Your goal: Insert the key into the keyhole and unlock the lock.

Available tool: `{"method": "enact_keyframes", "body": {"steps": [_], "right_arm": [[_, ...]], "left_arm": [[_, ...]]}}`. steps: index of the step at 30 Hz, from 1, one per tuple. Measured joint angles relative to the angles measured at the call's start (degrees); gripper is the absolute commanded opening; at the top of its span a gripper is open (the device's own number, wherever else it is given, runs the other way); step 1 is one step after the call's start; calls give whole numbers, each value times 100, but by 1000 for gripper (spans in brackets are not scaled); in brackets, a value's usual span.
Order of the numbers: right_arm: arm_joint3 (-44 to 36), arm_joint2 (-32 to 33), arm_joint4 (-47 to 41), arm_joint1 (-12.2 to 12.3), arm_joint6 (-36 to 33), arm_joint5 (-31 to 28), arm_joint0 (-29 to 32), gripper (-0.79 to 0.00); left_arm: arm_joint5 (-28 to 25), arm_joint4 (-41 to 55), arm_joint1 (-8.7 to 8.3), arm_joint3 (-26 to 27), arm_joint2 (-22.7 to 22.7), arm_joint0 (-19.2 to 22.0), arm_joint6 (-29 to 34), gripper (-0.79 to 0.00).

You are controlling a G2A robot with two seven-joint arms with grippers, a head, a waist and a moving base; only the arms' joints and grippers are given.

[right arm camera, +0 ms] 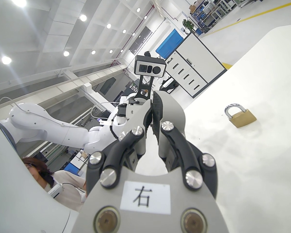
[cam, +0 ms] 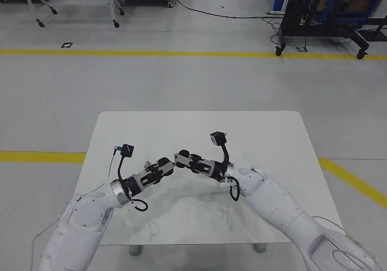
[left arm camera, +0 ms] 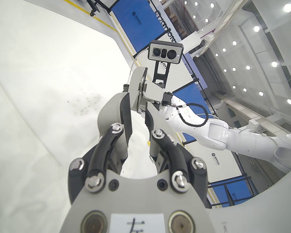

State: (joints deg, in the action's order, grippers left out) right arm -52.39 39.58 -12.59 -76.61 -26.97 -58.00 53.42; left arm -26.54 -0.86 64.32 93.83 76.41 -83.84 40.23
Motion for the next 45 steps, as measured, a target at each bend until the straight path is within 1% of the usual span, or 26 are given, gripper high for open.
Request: {"method": "enact_keyframes", "body": {"steps": [2,10,12,14,29,30,31,33,34,35,45], "right_arm": [[14,32,-12,-22,-59,0,10,-785],[61,176,-88,-116,-343,0,27,-785],[73,221,-98,-136,-404,0,36,-785],[83,261,-103,-153,-451,0,46,-785],[116,573,-39,-258,-745,0,176,-785],[112,598,-33,-264,-766,0,187,-656],[108,616,-31,-269,-783,0,195,-486],[99,657,-34,-280,-818,0,215,-366],[96,675,-34,-285,-833,0,223,-123],[95,693,-34,-289,-848,0,230,0],[70,917,-38,-310,-878,0,302,0]], "left_arm": [[-8,16,-5,-2,-11,4,29,-616],[-1,41,-22,-45,-72,39,89,-665],[2,22,-25,-52,-87,47,76,-705],[5,9,-28,-53,-94,52,60,-785],[-21,-4,-57,-24,-92,27,-99,-785],[-21,-8,-59,-22,-95,25,-106,-785],[-21,-9,-61,-20,-97,24,-110,-785],[-30,-12,-65,-15,-101,22,-116,-785],[-34,-13,-67,-14,-102,20,-119,-785],[-35,-14,-69,-12,-103,18,-119,-785],[-130,130,-95,29,-39,-2,-145,-785]]}}
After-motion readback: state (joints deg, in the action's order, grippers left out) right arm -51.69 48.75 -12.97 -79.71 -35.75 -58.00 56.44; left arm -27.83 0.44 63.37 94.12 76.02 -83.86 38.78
